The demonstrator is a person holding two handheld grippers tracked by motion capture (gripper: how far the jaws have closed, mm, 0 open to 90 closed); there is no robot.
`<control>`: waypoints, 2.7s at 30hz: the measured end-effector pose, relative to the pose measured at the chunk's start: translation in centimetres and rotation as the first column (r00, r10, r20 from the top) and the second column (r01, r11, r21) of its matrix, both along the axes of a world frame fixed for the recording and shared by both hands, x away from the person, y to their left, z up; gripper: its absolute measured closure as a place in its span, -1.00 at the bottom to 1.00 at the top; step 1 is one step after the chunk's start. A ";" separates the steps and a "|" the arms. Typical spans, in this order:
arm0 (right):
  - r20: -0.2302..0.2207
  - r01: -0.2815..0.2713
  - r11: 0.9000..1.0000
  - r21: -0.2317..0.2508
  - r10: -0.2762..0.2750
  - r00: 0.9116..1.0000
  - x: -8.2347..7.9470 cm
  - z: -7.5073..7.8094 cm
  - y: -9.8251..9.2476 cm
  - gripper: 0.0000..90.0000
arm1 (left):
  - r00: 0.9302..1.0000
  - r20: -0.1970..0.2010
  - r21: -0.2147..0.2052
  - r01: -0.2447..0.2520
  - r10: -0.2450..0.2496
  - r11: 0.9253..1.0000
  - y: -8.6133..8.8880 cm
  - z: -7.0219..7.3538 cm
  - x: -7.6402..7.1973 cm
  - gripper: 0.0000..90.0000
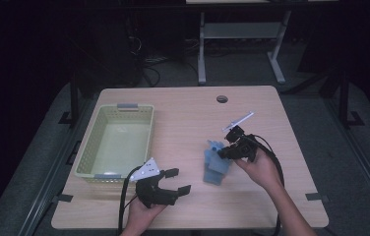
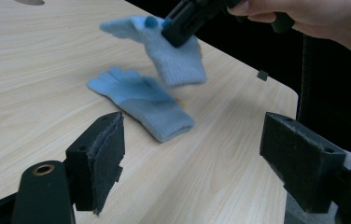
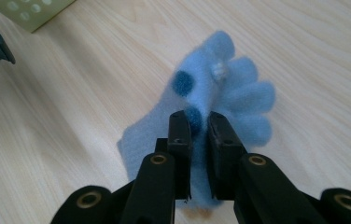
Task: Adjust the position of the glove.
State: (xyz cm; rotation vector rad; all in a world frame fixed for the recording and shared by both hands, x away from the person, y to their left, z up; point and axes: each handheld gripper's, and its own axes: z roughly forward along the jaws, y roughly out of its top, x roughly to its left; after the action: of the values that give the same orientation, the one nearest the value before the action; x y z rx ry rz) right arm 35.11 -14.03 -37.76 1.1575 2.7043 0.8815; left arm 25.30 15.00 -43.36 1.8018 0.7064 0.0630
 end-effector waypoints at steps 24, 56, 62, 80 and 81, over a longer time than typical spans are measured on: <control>-0.033 -0.005 1.000 -0.026 0.004 0.999 0.3 -2.1 0.8 0.79 | 1.000 0.001 0.010 0.004 -0.004 1.000 0.0 0.0 0.0 -0.52; -0.057 -0.038 0.994 -0.103 0.032 0.998 0.0 -4.3 2.5 0.66 | 1.000 -0.009 0.002 0.000 0.000 1.000 0.1 0.0 0.0 -0.52; -0.036 -0.020 0.993 -0.119 0.016 0.999 0.0 -4.8 2.5 0.53 | 1.000 -0.011 -0.002 -0.001 0.001 1.000 0.1 -0.1 0.0 -0.52; -0.025 0.013 0.998 -0.059 -0.014 1.000 0.5 -5.6 2.6 0.83 | 1.000 -0.011 0.004 0.002 -0.002 1.000 0.0 -0.1 -0.1 -0.52; -0.032 0.015 0.999 -0.052 -0.017 0.999 0.5 -5.8 2.6 0.83 | 1.000 -0.011 0.005 0.003 -0.003 1.000 0.0 -0.1 -0.1 -0.52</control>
State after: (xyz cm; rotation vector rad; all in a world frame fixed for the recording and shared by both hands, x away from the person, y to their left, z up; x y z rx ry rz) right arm 35.64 -11.44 -43.57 1.1918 2.7218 0.7918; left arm 25.19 15.01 -43.48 1.8095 0.7117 0.0529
